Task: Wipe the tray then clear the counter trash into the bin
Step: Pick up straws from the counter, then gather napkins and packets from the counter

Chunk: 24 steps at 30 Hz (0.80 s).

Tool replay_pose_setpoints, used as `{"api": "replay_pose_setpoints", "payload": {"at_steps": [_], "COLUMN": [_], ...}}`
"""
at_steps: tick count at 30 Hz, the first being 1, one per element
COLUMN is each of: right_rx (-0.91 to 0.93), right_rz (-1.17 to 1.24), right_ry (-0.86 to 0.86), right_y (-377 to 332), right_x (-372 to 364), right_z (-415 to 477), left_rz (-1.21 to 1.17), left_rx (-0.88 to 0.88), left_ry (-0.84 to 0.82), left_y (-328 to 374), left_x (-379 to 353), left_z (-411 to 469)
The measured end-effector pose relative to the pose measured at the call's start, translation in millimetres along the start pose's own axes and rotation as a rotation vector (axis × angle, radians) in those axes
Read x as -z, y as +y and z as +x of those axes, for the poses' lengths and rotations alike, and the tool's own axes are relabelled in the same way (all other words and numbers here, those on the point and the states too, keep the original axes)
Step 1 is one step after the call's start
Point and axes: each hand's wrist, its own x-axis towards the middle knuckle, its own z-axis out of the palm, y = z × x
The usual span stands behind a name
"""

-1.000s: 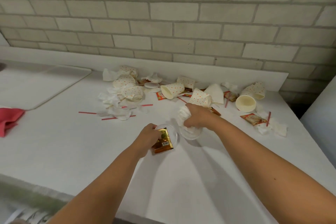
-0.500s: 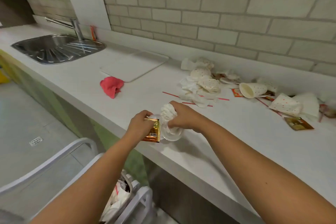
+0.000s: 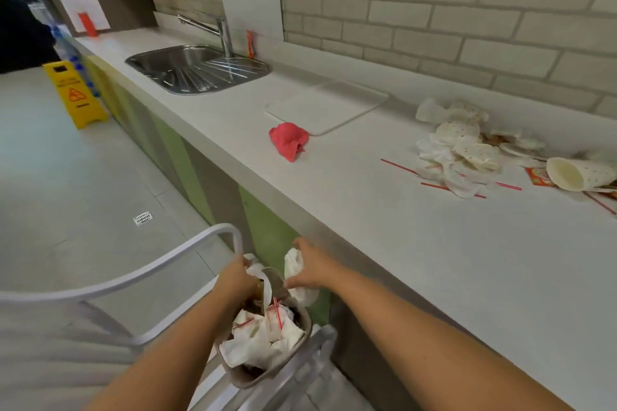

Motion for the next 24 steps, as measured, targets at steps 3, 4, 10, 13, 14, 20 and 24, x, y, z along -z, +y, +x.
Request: {"api": "replay_pose_setpoints", "payload": {"at_steps": [3, 4, 10, 13, 14, 20, 24], "right_rx": [-0.013, -0.011, 0.024, 0.034, 0.03, 0.045, -0.005], "right_rz": [0.001, -0.013, -0.08, -0.089, -0.063, 0.007, 0.032], "right_ry": [-0.085, -0.086, -0.011, 0.019, 0.013, 0.125, 0.239], "right_y": [-4.7, -5.8, -7.1, -4.8, -4.8, 16.8, 45.2], "right_x": [-11.0, -11.8, 7.1, 24.7, 30.0, 76.9, 109.9], "right_z": [4.4, 5.2, 3.9, -5.0, -9.0, -36.8, -60.9], "left_rz": [0.06, 0.082, 0.075, -0.024, -0.063, -0.2, -0.23], "left_rx": [-0.048, -0.058, -0.095, -0.16, -0.189, -0.433, -0.562], "left_ry": [-0.053, -0.062, -0.044, -0.011, 0.012, 0.101, 0.113], "left_y": [-8.3, -7.7, 14.0, 35.3, 43.3, 114.2, 163.5], "left_x": [4.3, 6.4, 9.1, 3.4, 1.8, -16.5, -39.7], "left_z": [0.8, 1.1, 15.5, 20.2, 19.8, 2.0, -15.3]}}
